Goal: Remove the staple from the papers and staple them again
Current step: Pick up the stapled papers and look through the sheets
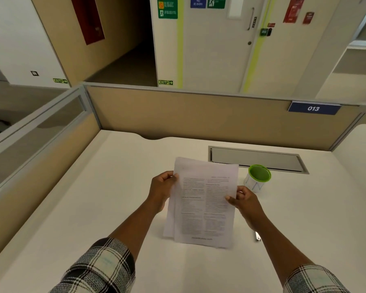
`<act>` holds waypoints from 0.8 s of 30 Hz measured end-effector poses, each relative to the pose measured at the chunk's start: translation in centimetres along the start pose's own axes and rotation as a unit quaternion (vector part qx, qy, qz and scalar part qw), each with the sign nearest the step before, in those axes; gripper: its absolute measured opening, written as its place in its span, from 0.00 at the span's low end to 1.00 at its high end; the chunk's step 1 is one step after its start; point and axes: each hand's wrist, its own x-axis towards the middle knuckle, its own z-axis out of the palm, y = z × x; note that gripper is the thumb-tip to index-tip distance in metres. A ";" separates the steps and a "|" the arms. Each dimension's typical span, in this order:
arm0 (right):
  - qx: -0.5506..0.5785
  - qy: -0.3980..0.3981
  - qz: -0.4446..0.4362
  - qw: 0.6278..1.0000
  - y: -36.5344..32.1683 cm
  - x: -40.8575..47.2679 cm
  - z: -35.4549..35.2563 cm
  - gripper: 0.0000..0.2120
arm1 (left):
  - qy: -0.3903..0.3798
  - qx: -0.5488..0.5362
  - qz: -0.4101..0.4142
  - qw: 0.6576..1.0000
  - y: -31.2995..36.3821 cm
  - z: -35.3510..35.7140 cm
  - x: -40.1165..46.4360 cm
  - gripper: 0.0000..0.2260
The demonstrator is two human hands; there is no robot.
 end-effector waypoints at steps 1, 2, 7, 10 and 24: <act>0.011 0.003 0.000 1.000 0.0 0.0 0.0 0.17 | 0.004 -0.003 0.001 1.000 0.2 0.1 0.1 0.07; 0.022 0.002 0.001 1.000 0.0 0.0 0.0 0.18 | 0.008 -0.010 -0.001 1.000 0.3 0.2 0.1 0.06; 0.061 -0.007 0.004 0.998 -0.4 -0.1 0.1 0.27 | 0.015 -0.049 -0.024 0.998 0.7 0.5 0.2 0.07; 0.067 -0.012 0.010 0.998 -0.2 0.1 -0.2 0.27 | 0.011 -0.062 -0.030 0.998 1.1 0.6 -0.1 0.05; -0.199 0.140 -0.058 0.968 -0.2 1.0 1.0 0.24 | 0.005 0.109 0.025 0.994 3.7 1.1 0.7 0.10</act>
